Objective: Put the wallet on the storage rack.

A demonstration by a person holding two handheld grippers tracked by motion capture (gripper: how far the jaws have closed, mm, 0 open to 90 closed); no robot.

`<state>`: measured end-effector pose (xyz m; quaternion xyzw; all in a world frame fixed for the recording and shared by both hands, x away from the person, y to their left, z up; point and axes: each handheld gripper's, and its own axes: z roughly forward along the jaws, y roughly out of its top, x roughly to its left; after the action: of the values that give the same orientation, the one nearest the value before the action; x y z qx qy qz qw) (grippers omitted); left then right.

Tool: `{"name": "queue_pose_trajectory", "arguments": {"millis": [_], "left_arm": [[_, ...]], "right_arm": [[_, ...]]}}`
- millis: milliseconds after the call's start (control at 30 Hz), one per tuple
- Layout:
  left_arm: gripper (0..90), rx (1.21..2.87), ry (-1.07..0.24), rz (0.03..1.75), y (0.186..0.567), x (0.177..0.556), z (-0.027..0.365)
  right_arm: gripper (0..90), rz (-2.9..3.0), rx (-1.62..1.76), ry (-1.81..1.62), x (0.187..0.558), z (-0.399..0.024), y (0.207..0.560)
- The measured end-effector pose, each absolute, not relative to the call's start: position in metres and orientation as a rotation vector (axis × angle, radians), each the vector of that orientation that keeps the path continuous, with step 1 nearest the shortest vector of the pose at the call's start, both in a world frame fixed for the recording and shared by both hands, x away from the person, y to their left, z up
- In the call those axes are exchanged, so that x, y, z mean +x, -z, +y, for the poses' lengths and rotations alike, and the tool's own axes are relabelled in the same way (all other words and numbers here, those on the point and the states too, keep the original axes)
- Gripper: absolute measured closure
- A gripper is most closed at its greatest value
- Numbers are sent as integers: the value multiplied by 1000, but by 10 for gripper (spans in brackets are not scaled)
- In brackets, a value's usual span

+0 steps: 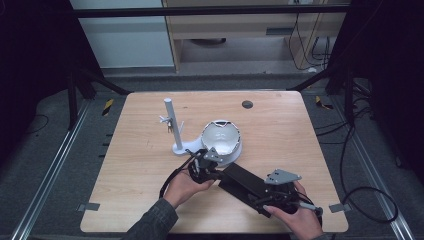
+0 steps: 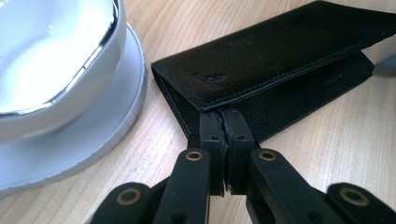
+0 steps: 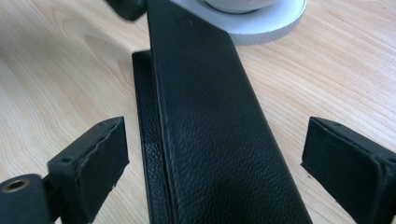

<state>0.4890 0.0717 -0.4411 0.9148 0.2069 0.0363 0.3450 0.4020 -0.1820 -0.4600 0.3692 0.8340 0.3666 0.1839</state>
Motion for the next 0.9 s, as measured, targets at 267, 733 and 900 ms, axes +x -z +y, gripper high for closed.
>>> {"name": "queue_pose_trajectory", "arguments": {"millis": [267, 733, 900], "left_arm": [[881, 2379, -85, 531, 438, 490, 65], [877, 2361, -76, 539, 435, 493, 57], [876, 2363, -75, 537, 435, 494, 56]], "right_arm": [[196, 2364, 1007, -973, 402, -185, 465], [357, 2431, 938, -836, 415, -173, 465], [382, 2441, 935, -816, 418, -172, 465]]}}
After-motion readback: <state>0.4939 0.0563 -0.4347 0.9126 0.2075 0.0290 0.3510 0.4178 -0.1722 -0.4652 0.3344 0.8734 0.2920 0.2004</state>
